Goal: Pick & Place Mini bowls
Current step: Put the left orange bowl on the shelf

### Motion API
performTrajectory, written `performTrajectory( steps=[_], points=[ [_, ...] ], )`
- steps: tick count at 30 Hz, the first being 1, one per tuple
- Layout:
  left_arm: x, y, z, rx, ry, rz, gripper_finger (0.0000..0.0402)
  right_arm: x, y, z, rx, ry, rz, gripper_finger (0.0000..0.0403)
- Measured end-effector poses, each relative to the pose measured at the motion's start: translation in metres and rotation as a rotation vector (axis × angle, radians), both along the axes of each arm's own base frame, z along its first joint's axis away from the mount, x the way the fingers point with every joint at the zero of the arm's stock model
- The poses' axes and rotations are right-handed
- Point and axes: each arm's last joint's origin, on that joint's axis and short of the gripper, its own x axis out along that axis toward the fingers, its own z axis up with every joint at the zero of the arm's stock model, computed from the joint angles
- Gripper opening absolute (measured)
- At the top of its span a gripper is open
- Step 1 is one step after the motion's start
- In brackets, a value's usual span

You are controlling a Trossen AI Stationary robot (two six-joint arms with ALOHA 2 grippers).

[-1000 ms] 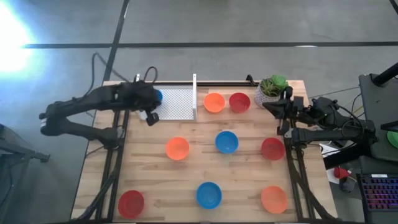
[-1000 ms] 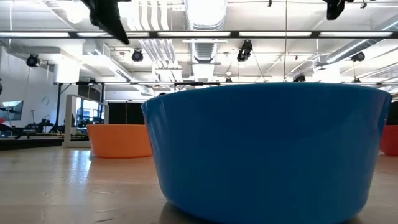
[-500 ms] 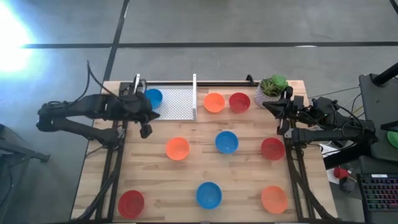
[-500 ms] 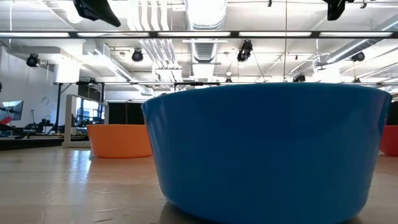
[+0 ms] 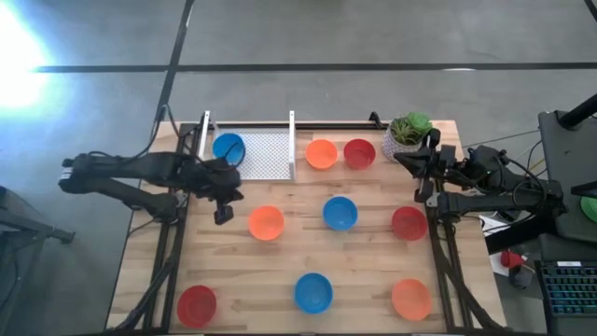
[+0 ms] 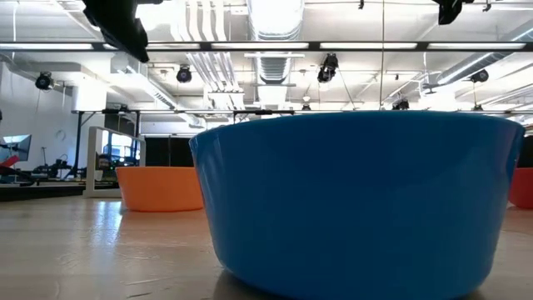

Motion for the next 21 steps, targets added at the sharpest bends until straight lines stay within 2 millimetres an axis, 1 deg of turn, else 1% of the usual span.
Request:
performTrajectory(
  steps=[4, 11, 17, 21],
  points=[
    [0.004, 0.000, -0.006, 0.000, 0.027, -0.001, 0.0000, 0.000, 0.000, 0.000, -0.013, 0.003, -0.002, 0.0008],
    [0.012, 0.000, -0.014, 0.059, 0.073, -0.088, 0.0007, 0.000, 0.000, 0.000, -0.013, 0.003, -0.001, 0.0008],
    [0.023, -0.001, -0.021, 0.098, 0.096, -0.142, 0.0040, 0.000, 0.000, 0.000, -0.013, 0.004, -0.001, 0.0008],
    [0.034, -0.001, -0.030, 0.099, 0.107, -0.144, 0.0064, 0.000, 0.000, 0.000, -0.013, 0.004, -0.001, 0.0008]
  ],
)
